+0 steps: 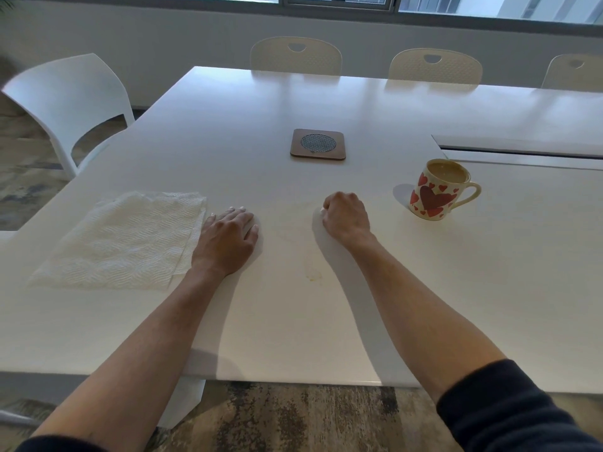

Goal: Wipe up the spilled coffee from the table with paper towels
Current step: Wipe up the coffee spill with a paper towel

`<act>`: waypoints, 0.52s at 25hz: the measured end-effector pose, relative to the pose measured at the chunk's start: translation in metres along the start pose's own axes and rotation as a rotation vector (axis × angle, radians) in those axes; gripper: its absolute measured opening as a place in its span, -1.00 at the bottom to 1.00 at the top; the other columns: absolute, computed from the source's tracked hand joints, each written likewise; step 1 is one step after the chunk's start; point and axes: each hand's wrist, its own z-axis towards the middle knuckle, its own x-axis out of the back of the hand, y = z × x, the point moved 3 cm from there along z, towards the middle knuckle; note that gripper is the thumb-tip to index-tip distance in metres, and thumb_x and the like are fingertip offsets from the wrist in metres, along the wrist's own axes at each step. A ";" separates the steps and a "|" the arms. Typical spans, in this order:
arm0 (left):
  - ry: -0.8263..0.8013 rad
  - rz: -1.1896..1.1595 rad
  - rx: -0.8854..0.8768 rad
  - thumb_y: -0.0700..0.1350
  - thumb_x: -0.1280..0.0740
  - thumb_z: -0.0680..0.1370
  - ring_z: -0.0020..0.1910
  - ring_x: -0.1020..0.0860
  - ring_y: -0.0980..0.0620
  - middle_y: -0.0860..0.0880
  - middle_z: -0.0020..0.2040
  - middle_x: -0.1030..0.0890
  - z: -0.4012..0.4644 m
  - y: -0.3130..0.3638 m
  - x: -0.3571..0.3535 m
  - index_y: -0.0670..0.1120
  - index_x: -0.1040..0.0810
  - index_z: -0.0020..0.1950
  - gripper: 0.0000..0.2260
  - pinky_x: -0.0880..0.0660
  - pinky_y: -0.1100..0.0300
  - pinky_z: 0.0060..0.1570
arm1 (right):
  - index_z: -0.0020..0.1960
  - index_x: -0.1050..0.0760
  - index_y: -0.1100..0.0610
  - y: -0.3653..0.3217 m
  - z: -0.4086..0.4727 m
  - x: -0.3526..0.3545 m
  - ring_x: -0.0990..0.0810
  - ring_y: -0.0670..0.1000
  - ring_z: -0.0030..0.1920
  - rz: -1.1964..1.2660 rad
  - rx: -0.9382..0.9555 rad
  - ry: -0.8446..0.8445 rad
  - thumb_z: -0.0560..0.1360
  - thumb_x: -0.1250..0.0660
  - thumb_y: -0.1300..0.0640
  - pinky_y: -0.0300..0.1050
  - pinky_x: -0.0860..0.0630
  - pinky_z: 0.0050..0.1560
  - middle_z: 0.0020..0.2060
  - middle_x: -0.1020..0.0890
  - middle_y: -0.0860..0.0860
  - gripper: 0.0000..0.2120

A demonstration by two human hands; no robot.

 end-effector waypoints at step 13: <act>0.023 -0.015 -0.009 0.01 -0.22 0.59 0.45 -0.36 -0.05 -0.08 0.40 -0.48 0.000 0.002 0.003 -0.05 -0.55 0.26 -0.70 -0.16 -0.06 0.45 | 0.03 -0.70 0.12 -0.047 -0.035 -0.020 -0.63 0.12 0.08 0.045 0.536 -0.257 0.48 -0.21 0.34 0.04 -0.54 0.12 0.07 -0.69 0.06 -0.67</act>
